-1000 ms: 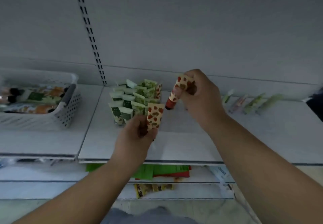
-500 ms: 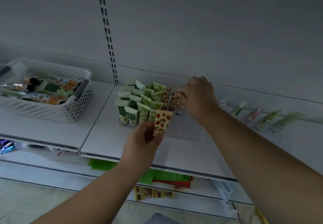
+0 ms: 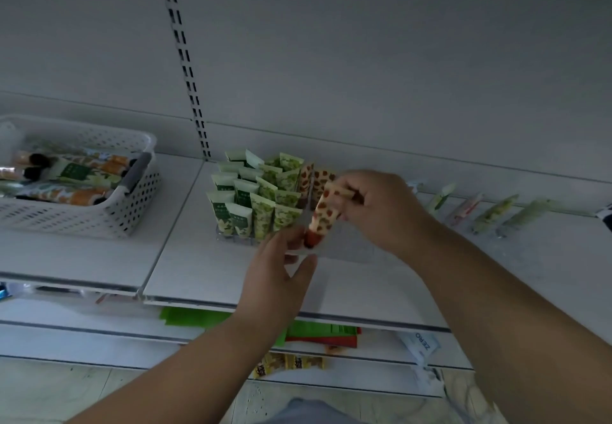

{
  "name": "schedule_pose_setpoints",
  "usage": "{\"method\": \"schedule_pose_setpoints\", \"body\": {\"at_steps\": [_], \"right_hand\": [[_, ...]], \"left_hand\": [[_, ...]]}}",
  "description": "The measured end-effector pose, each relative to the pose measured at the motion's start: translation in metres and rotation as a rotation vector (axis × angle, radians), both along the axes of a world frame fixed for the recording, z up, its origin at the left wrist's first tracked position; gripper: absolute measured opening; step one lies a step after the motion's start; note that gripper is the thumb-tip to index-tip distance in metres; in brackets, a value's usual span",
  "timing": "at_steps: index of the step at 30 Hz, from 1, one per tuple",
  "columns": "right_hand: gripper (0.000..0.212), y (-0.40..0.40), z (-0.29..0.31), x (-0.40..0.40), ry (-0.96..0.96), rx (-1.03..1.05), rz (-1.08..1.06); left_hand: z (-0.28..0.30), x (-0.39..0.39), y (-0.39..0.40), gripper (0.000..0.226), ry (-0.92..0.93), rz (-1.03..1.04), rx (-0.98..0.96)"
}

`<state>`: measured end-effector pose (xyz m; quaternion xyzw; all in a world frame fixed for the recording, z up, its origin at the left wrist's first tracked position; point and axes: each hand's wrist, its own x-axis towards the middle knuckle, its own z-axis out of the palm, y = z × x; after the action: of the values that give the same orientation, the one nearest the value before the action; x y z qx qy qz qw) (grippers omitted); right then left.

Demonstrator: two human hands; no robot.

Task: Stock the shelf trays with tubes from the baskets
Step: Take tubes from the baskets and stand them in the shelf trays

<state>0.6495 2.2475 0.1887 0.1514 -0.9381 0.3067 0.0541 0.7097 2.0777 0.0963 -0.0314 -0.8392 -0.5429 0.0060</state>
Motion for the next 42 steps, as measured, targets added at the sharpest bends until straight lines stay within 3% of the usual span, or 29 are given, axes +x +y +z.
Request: {"method": "schedule_pose_setpoints", "body": {"at_steps": [5, 13, 21, 26, 33, 42], "right_hand": [[0.012, 0.000, 0.018, -0.021, 0.187, 0.137, -0.053], [0.012, -0.031, -0.021, -0.042, 0.109, 0.397, 0.014], [0.022, -0.025, 0.001, -0.003, 0.286, 0.191, -0.040], [0.032, -0.051, 0.022, 0.030, 0.241, 0.129, 0.073], [0.036, -0.170, 0.044, 0.040, 0.191, -0.007, 0.282], [0.031, -0.385, 0.055, 0.060, 0.279, 0.011, 0.378]], "left_hand": [[-0.012, 0.001, -0.006, 0.050, 0.036, -0.060, -0.198], [-0.016, 0.000, -0.010, 0.050, 0.076, -0.105, -0.269], [-0.011, 0.002, -0.012, 0.047, 0.109, -0.116, -0.232], [0.007, 0.014, -0.035, 0.035, 0.207, -0.072, -0.247], [0.035, 0.053, -0.161, 0.034, 0.175, 0.218, -0.412], [0.043, 0.091, -0.376, 0.038, 0.225, 0.458, -0.352]]}}
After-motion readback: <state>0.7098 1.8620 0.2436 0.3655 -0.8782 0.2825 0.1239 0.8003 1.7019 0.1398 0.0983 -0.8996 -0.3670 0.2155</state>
